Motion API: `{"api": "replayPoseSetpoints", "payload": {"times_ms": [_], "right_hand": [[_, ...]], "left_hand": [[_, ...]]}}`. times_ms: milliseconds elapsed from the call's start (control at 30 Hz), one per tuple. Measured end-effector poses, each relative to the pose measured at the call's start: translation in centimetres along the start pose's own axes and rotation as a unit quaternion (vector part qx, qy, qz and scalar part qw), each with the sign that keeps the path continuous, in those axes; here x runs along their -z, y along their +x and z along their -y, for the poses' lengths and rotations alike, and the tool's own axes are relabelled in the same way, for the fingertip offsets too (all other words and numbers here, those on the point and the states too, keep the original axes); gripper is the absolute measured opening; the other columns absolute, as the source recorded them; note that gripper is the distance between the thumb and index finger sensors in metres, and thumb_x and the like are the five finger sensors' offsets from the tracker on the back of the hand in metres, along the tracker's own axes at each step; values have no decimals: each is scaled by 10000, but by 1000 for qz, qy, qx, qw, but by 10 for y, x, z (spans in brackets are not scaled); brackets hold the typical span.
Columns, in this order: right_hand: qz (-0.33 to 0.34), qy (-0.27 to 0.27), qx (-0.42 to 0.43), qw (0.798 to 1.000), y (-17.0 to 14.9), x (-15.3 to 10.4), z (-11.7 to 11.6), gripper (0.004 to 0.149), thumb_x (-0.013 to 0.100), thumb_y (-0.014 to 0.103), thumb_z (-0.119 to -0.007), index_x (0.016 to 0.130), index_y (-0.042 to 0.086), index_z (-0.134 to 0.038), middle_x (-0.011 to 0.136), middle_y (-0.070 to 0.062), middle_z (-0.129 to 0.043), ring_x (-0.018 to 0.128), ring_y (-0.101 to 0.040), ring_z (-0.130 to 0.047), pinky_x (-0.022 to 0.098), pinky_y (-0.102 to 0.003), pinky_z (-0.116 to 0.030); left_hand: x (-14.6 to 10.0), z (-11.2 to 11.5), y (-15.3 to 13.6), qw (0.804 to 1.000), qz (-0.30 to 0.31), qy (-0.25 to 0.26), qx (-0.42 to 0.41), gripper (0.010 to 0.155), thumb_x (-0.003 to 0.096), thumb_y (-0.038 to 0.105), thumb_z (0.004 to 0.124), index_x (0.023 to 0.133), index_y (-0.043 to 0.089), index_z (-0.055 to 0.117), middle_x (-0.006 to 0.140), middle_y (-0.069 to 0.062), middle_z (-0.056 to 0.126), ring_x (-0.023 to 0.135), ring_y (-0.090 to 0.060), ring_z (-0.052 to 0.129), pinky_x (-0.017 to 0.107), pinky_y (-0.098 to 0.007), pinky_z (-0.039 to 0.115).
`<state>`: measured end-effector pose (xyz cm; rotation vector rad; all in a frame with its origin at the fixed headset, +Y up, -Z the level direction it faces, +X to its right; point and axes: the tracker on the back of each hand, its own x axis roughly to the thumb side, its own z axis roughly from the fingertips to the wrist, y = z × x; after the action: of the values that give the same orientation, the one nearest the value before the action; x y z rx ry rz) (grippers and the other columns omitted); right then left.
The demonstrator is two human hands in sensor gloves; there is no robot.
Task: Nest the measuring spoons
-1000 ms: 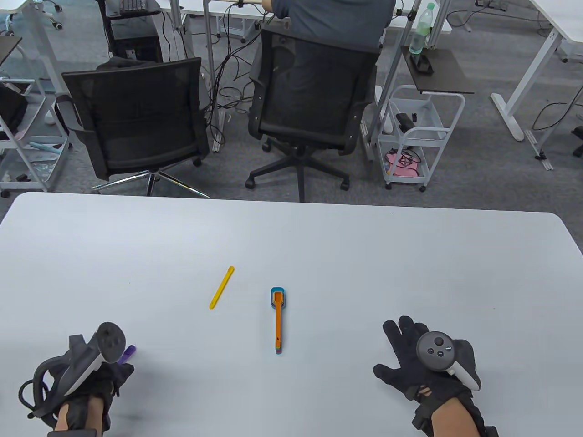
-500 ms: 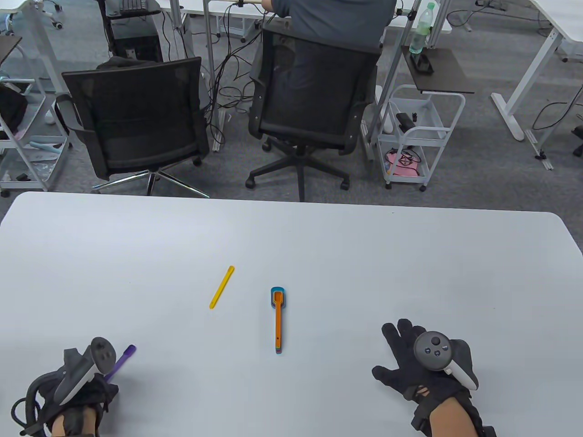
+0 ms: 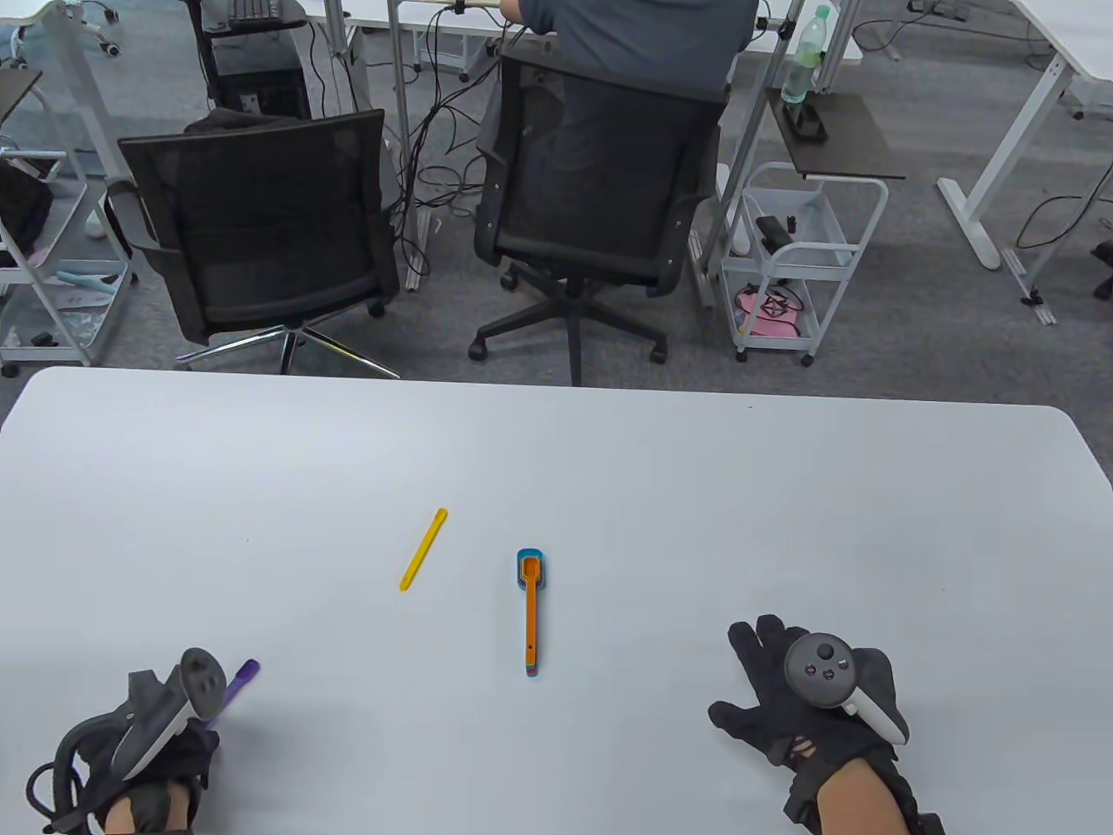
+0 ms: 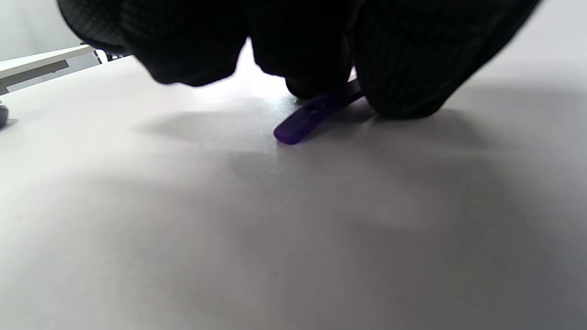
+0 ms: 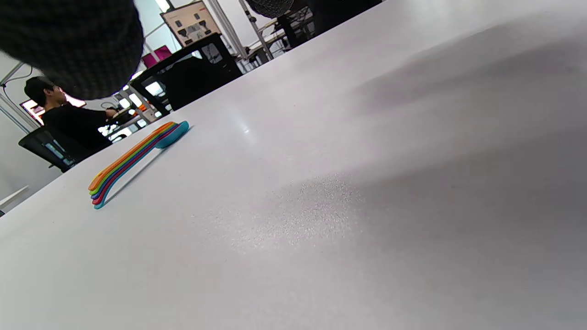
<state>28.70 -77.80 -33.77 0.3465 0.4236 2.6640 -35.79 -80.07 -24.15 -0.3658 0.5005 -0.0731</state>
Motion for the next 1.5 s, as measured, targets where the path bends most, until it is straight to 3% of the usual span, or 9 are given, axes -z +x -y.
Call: {"api": "replayPoseSetpoints", "payload": {"times_ms": [500, 767, 1033, 1500], "right_hand": [[-8, 8, -5, 1000, 1, 3, -4, 1046, 341, 727, -820, 1116, 201, -355, 1184, -211, -230, 1043, -608, -238, 588, -892, -234], [-10, 4, 2, 1000, 0, 2, -3, 1053, 342, 723, -824, 1113, 178, -357, 1182, -221, -255, 1042, -610, -245, 587, -891, -235], [0, -1, 2, 1000, 3, 0, -3, 1051, 343, 723, -822, 1113, 183, -354, 1181, -219, -247, 1040, -608, -235, 586, -890, -234], [14, -11, 4, 1000, 3, -2, -3, 1049, 343, 721, -823, 1113, 187, -353, 1180, -218, -243, 1038, -609, -228, 585, -889, -230]], "left_hand": [[2, 0, -1, 1000, 11, 25, -13, 602, 420, 516, 936, 870, 121, 877, 375, 131, 950, 376, -155, 988, 694, -643, 683], [-3, -10, 8, 997, -51, 20, -50, 600, 432, 515, 937, 859, 97, 891, 363, 140, 951, 350, -146, 998, 668, -641, 709], [-21, -40, 52, 994, -92, 29, -43, 599, 445, 509, 938, 850, 70, 903, 362, 136, 955, 336, -151, 1004, 645, -651, 719], [-49, -84, 175, 994, -79, 40, -69, 602, 459, 504, 943, 845, 43, 914, 365, 129, 960, 332, -158, 1008, 634, -659, 720]]}}
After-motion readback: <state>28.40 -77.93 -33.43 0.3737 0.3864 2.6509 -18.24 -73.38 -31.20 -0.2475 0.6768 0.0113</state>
